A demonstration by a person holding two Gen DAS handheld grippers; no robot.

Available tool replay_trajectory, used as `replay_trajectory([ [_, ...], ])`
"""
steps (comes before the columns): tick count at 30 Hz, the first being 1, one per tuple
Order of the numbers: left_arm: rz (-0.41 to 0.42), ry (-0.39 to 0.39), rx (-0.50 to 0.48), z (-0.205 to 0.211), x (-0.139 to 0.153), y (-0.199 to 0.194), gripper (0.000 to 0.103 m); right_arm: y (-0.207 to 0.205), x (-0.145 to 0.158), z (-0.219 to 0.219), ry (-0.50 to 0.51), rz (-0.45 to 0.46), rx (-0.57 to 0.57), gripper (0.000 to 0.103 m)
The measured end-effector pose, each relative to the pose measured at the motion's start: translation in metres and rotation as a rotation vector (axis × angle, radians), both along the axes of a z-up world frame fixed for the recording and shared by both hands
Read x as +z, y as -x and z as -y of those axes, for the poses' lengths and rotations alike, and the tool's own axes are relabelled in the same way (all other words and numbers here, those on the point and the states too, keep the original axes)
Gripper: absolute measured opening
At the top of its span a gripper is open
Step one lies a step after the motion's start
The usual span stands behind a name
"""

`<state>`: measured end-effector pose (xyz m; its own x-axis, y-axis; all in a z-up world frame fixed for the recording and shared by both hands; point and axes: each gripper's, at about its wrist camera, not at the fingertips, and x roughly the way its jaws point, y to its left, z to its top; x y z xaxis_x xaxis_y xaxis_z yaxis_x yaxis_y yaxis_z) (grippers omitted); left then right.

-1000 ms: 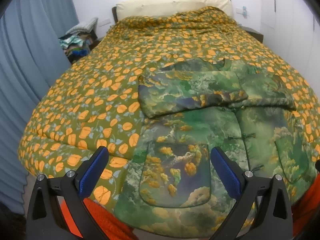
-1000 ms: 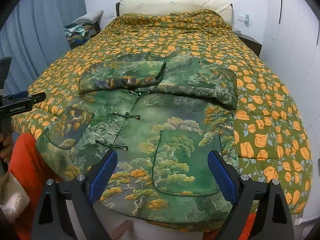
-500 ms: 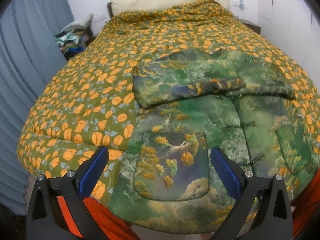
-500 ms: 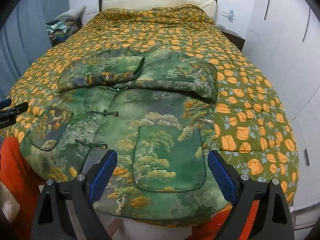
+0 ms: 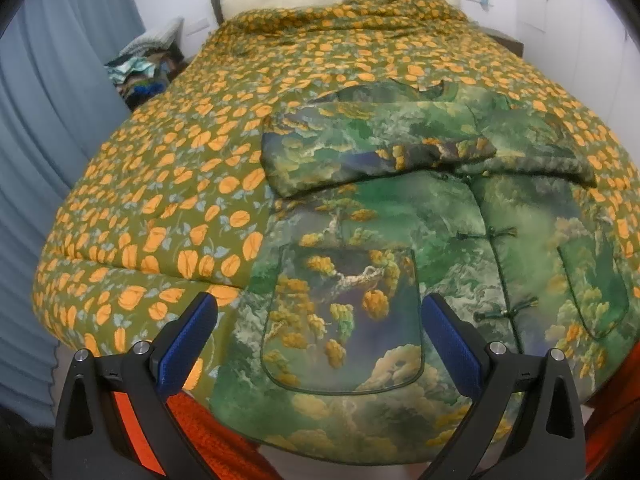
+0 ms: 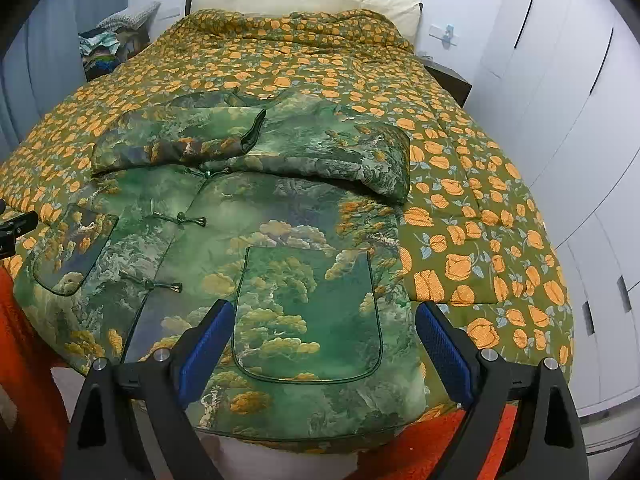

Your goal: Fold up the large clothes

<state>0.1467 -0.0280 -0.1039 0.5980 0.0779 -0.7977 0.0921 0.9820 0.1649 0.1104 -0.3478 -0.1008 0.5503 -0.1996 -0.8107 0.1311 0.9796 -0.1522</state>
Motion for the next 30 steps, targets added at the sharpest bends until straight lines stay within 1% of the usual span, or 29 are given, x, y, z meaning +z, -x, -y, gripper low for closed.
replay_trajectory([
  [8, -0.015, 0.000, 0.010, -0.004, -0.005, -0.001, 0.102, -0.002, -0.003, -0.002, 0.025, -0.004, 0.003, 0.091],
  [30, -0.042, -0.010, 0.011, -0.004, -0.013, -0.002, 0.102, -0.004, -0.008, 0.000, 0.050, -0.016, -0.002, 0.091],
])
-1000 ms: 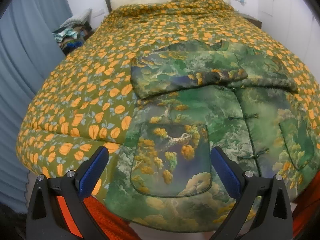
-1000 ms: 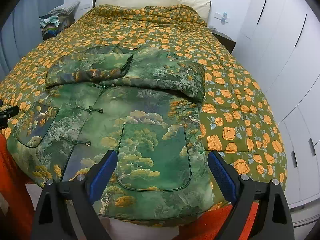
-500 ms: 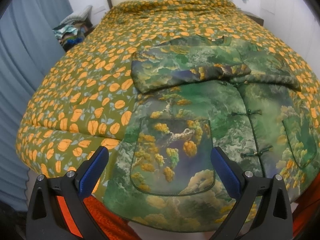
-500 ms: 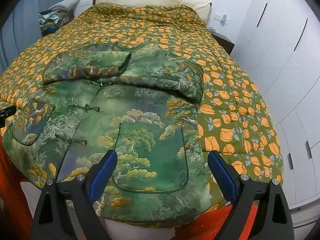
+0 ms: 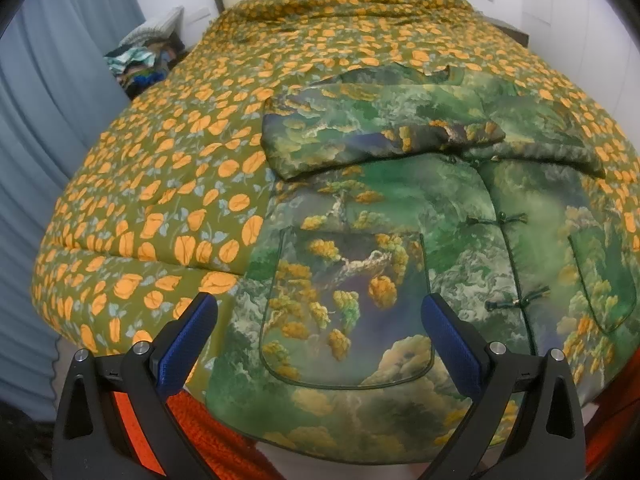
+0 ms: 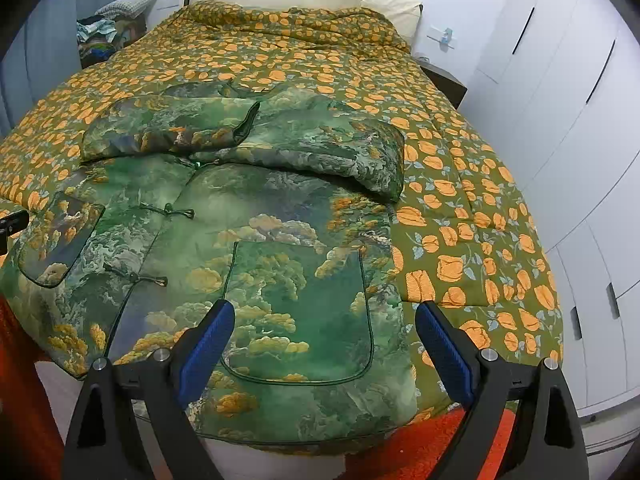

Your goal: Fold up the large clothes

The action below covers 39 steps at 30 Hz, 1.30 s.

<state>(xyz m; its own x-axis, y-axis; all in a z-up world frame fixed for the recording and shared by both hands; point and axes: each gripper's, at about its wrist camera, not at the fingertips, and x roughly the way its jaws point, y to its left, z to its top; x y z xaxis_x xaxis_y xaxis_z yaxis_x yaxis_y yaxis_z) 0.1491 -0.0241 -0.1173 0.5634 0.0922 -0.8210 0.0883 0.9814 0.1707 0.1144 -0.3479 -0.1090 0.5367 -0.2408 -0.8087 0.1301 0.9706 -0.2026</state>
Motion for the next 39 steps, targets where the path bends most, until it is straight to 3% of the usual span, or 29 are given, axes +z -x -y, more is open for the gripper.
replay_trajectory([
  [39, -0.030, -0.011, -0.003, -0.0015, -0.0094, 0.0003, 0.102, 0.0037, -0.0057, 0.0085, 0.014, -0.012, 0.000, 0.091],
])
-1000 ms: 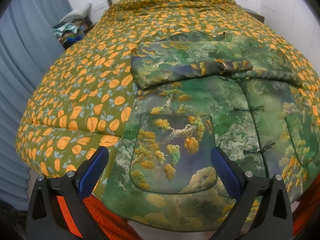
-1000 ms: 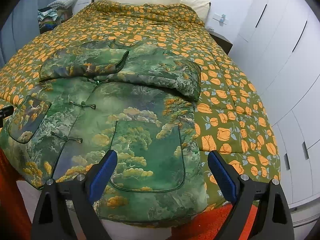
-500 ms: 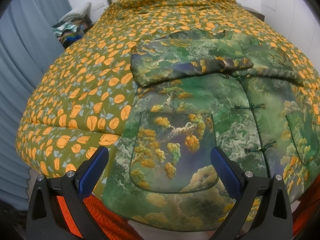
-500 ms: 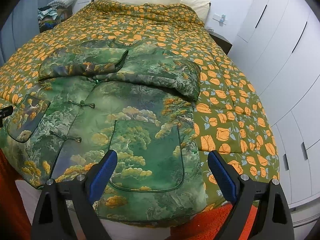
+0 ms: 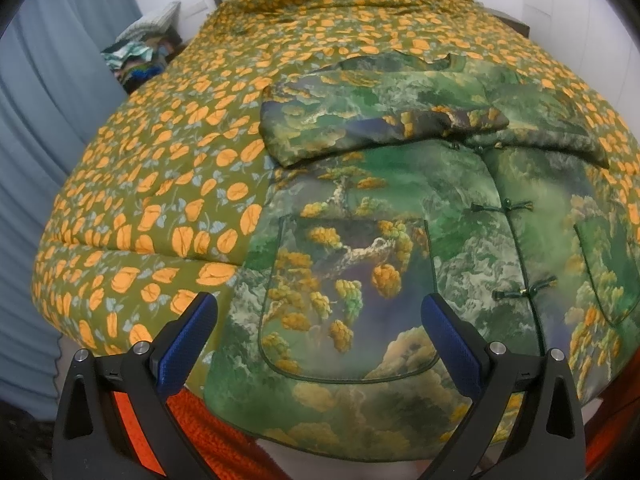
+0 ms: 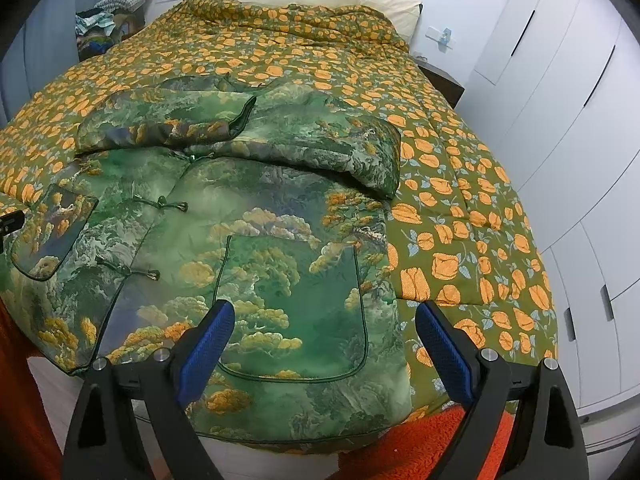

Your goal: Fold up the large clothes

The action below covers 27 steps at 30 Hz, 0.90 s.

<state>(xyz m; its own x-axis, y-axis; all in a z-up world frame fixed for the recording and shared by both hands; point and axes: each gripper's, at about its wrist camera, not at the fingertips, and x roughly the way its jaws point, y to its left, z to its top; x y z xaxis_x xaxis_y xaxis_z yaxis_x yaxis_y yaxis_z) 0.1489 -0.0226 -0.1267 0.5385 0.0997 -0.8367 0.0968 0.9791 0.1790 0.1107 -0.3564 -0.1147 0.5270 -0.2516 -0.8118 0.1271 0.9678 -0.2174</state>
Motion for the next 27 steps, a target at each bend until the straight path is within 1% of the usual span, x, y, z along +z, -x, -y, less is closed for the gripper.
replay_trajectory([
  [3, -0.016, -0.003, -0.020, -0.004, -0.001, -0.002, 0.102, 0.000, 0.000, 0.003, -0.005, -0.007, 0.012, 0.091],
  [4, -0.032, 0.011, -0.022, -0.012, -0.002, -0.003, 0.102, 0.001, 0.001, 0.010, -0.011, -0.008, 0.015, 0.091],
  [5, -0.053, 0.036, -0.016, -0.023, -0.003, -0.004, 0.102, 0.001, 0.002, 0.014, -0.018, -0.009, 0.012, 0.091],
  [6, -0.078, 0.064, -0.006, -0.034, -0.005, -0.006, 0.102, 0.003, 0.005, 0.028, -0.042, -0.013, -0.012, 0.091],
  [7, -0.123, 0.110, 0.018, -0.055, -0.012, -0.009, 0.102, 0.005, 0.005, 0.045, -0.074, -0.020, -0.039, 0.091],
  [9, -0.189, 0.171, 0.052, -0.082, -0.023, -0.011, 0.102, 0.008, -0.003, 0.080, -0.176, -0.058, -0.099, 0.091],
  [10, -0.251, 0.230, 0.066, -0.099, -0.035, -0.012, 0.102, 0.010, -0.012, 0.099, -0.238, -0.096, -0.128, 0.091],
  [11, -0.289, 0.272, 0.070, -0.108, -0.043, -0.012, 0.102, 0.011, -0.021, 0.110, -0.285, -0.133, -0.146, 0.091],
  [13, -0.367, 0.367, 0.085, -0.124, -0.062, -0.012, 0.102, 0.011, -0.050, 0.134, -0.411, -0.232, -0.172, 0.091],
  [14, -0.401, 0.387, 0.109, -0.129, -0.072, -0.012, 0.102, 0.011, -0.065, 0.141, -0.472, -0.278, -0.176, 0.091],
  [15, -0.413, 0.378, 0.127, -0.132, -0.078, -0.012, 0.102, 0.011, -0.075, 0.143, -0.521, -0.302, -0.169, 0.091],
  [16, -0.403, 0.352, 0.118, -0.129, -0.079, -0.013, 0.102, 0.010, -0.088, 0.147, -0.590, -0.325, -0.167, 0.091],
  [17, -0.400, 0.328, 0.099, -0.123, -0.079, -0.014, 0.102, 0.010, -0.096, 0.148, -0.609, -0.339, -0.183, 0.091],
  [18, -0.405, 0.322, 0.084, -0.118, -0.080, -0.014, 0.102, 0.010, -0.102, 0.149, -0.609, -0.352, -0.198, 0.091],
  [20, -0.425, 0.337, 0.022, -0.106, -0.082, -0.014, 0.102, 0.009, -0.112, 0.148, -0.622, -0.380, -0.188, 0.090],
  [21, -0.441, 0.340, -0.005, -0.101, -0.085, -0.014, 0.102, 0.009, -0.115, 0.149, -0.636, -0.391, -0.181, 0.089],
  [22, -0.462, 0.333, -0.015, -0.099, -0.088, -0.014, 0.100, 0.009, -0.115, 0.149, -0.652, -0.394, -0.168, 0.076],
  [23, -0.478, 0.332, -0.002, -0.100, -0.092, -0.013, 0.098, 0.009, -0.114, 0.149, -0.652, -0.400, -0.151, 0.065],
  [24, -0.488, 0.348, 0.012, -0.102, -0.093, -0.011, 0.086, 0.009, -0.113, 0.149, -0.641, -0.403, -0.142, 0.062],
  [25, -0.496, 0.360, 0.022, -0.104, -0.094, -0.010, 0.074, 0.010, -0.111, 0.150, -0.635, -0.403, -0.132, 0.053],
  [26, -0.503, 0.366, 0.034, -0.107, -0.094, -0.008, 0.067, 0.011, -0.108, 0.151, -0.640, -0.400, -0.128, 0.037],
  [27, -0.500, 0.371, 0.038, -0.110, -0.092, -0.006, 0.050, 0.011, -0.104, 0.154, -0.655, -0.394, -0.126, 0.031],
])
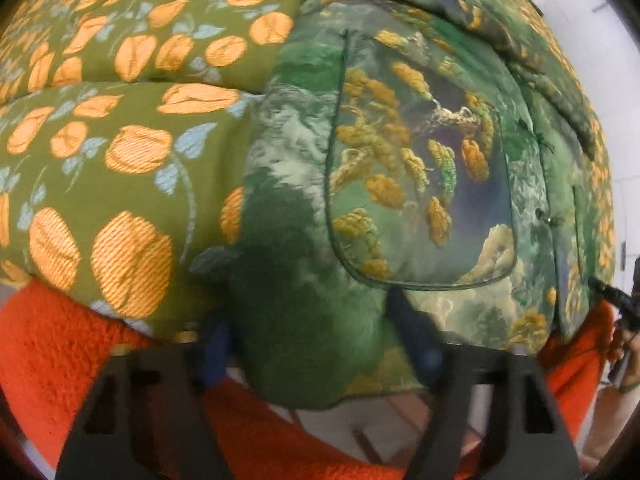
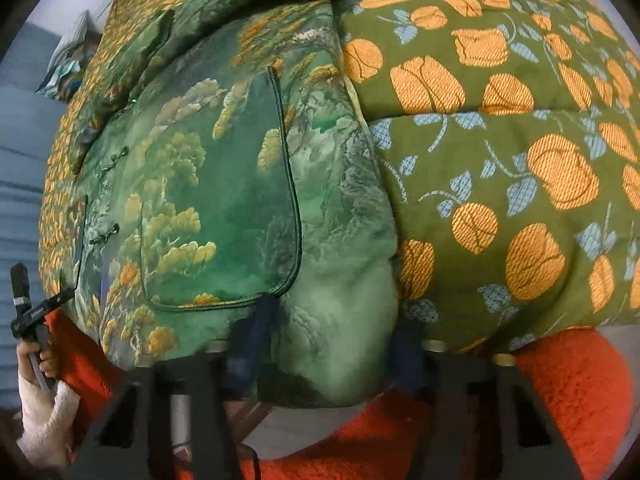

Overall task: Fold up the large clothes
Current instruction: 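Grasp the jacket hem with both tools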

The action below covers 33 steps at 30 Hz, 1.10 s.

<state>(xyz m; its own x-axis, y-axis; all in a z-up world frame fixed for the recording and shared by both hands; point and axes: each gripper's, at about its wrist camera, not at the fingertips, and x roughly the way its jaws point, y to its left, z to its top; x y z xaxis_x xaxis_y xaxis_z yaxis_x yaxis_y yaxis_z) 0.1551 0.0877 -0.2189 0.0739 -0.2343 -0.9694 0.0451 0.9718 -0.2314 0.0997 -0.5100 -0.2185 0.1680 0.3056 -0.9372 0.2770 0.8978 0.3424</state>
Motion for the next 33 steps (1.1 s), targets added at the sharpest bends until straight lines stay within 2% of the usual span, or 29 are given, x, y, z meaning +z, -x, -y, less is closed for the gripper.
replay_trajectory([
  [1, 0.000, 0.006, 0.002, -0.004, 0.001, 0.001, 0.030, 0.002, 0.004, 0.004, -0.022, 0.011, -0.006, 0.022],
  [2, 0.003, 0.027, 0.005, -0.006, 0.005, 0.004, 0.022, 0.004, 0.009, 0.006, -0.039, 0.022, -0.009, 0.019],
  [4, 0.019, 0.044, -0.008, -0.009, 0.014, 0.008, 0.013, 0.008, 0.018, 0.007, -0.050, 0.044, -0.002, 0.016],
  [9, 0.056, 0.059, -0.077, -0.012, 0.045, 0.027, 0.011, 0.012, 0.045, -0.005, -0.071, 0.078, 0.012, 0.014],
  [15, 0.020, 0.105, -0.140, -0.032, 0.072, 0.070, 0.010, 0.056, 0.067, -0.002, -0.153, 0.051, 0.018, 0.014],
  [18, 0.003, 0.182, -0.113, -0.045, 0.089, 0.089, 0.009, 0.077, 0.076, -0.001, -0.248, 0.045, -0.019, 0.014],
  [20, 0.032, 0.281, -0.068, -0.056, 0.114, 0.088, 0.009, 0.086, 0.090, 0.005, -0.342, 0.077, -0.064, 0.014],
  [21, 0.052, 0.307, -0.055, -0.058, 0.124, 0.078, 0.009, 0.087, 0.100, 0.011, -0.401, 0.115, -0.090, 0.014],
  [23, 0.131, 0.384, -0.023, -0.065, 0.153, 0.053, 0.009, 0.078, 0.116, 0.021, -0.446, 0.180, -0.115, 0.013],
  [26, 0.242, 0.451, -0.015, -0.056, 0.183, -0.009, 0.008, 0.038, 0.139, 0.044, -0.491, 0.317, -0.145, 0.013],
  [29, 0.333, 0.441, -0.008, -0.033, 0.194, -0.080, 0.008, -0.021, 0.145, 0.062, -0.481, 0.418, -0.179, 0.013],
  [31, 0.373, 0.397, 0.026, -0.022, 0.185, -0.128, 0.008, -0.068, 0.141, 0.071, -0.482, 0.464, -0.207, 0.013],
  [33, 0.379, 0.350, 0.058, -0.013, 0.172, -0.166, 0.008, -0.119, 0.129, 0.070, -0.458, 0.484, -0.240, 0.013],
])
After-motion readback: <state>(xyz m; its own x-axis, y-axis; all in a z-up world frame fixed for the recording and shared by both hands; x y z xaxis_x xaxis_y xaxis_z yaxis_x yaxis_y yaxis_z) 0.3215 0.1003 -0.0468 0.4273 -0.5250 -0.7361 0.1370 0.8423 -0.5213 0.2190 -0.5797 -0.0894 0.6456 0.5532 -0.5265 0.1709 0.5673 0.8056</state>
